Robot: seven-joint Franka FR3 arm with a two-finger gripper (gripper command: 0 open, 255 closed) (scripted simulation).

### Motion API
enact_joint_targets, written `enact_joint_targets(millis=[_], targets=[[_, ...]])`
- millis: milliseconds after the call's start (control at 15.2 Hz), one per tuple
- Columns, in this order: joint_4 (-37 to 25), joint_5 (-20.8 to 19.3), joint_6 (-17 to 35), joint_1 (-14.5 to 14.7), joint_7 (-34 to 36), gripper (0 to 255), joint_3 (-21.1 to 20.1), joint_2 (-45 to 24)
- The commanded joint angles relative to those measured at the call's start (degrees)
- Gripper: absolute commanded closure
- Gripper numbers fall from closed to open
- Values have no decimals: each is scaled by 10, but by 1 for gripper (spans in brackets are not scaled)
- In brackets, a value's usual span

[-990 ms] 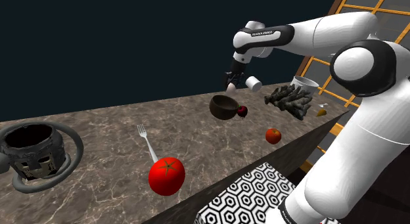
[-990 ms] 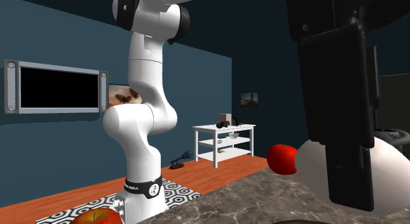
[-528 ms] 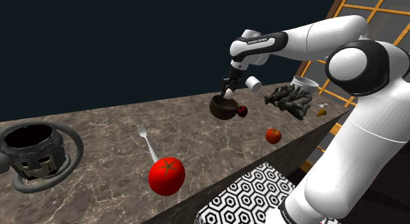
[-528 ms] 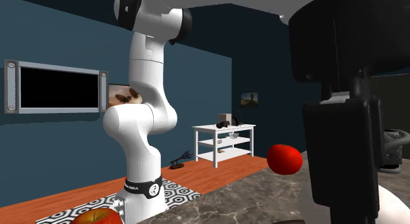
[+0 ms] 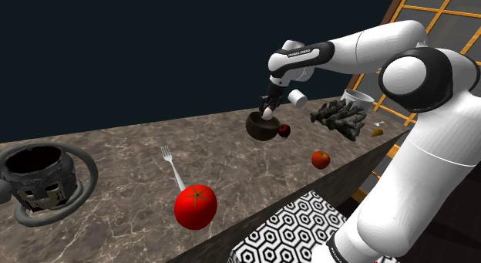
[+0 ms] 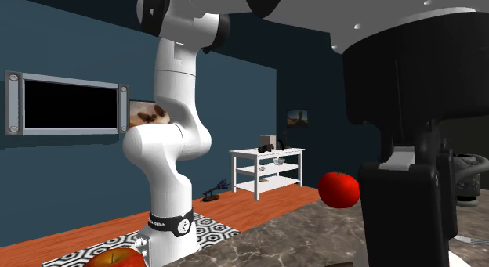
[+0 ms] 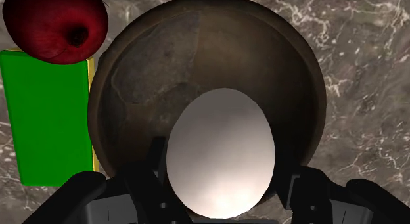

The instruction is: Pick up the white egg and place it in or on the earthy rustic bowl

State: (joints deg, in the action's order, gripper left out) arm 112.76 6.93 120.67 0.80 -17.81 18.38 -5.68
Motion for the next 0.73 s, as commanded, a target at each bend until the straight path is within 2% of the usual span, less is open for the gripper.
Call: enact_joint_targets(millis=[0, 66, 132, 462, 660], targets=[[0, 0, 0, 0, 0, 255, 0, 0], [0, 0, 0, 0, 0, 255, 0, 0], [0, 0, 0, 0, 0, 0, 0, 0], [0, 0, 0, 0, 0, 0, 0, 0], [-34, -10, -53, 0, 7, 0, 2, 20]])
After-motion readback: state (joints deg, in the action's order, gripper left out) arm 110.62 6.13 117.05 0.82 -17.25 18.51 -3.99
